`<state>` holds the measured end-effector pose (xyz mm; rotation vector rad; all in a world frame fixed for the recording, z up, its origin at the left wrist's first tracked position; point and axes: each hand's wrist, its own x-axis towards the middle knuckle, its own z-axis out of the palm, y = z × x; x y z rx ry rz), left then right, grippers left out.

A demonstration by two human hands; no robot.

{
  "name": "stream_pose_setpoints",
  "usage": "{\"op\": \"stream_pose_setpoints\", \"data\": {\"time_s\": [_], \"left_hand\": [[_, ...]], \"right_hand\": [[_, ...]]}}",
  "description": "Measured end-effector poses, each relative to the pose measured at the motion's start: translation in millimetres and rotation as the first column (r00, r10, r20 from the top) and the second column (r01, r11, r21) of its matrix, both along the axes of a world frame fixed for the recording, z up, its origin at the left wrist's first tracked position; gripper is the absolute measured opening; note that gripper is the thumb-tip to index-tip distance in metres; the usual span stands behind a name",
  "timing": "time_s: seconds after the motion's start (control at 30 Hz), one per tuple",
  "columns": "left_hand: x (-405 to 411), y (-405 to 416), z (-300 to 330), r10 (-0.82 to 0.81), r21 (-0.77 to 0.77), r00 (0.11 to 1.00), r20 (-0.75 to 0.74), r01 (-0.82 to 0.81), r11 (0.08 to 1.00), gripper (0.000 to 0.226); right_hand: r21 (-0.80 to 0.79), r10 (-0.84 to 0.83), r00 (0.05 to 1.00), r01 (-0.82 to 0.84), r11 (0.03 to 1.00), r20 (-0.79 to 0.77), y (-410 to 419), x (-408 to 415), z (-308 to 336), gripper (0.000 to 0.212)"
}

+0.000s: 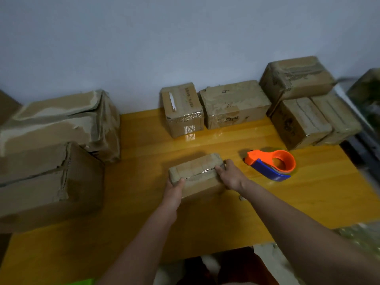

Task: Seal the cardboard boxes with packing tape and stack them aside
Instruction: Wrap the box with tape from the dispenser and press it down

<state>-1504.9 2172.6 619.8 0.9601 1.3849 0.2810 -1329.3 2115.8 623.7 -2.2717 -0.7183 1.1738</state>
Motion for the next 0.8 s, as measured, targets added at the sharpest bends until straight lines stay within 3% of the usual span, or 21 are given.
{"op": "stream_pose_setpoints", "data": {"time_s": [0.2,0.37,0.53,0.7,0.8], "left_hand": [[52.3,-0.2,49.8,-0.208,0.228,0.978,-0.011,0.205,0.952,0.076],[144.7,-29.7,85.3,-0.401,0.348,0.915,0.037,0.364,0.864,0.075],[247.8,-92.1,88.7,-0.574,0.271,0.809,0.128,0.528,0.805,0.072],[332.4,-145.6,69.8,-0.685,0.214,0.723,0.087,0.658,0.722,0.070],[364.0,-159.5,50.4,-0.682,0.162,0.732,0.003,0.672,0.722,0.064]], "right_hand": [[0.248,-0.216,0.972,0.186,0.951,0.097,-16.0,42.5,47.4,0.050],[0.348,-0.379,0.902,0.294,0.890,0.206,-73.6,132.0,102.6,0.051],[0.279,-0.532,0.829,0.476,0.834,0.175,-163.5,217.4,125.5,0.058],[0.187,-0.592,0.795,0.567,0.803,0.133,-232.4,284.1,109.4,0.050],[0.147,-0.568,0.815,0.552,0.821,0.114,-251.0,312.8,89.9,0.049]]}}
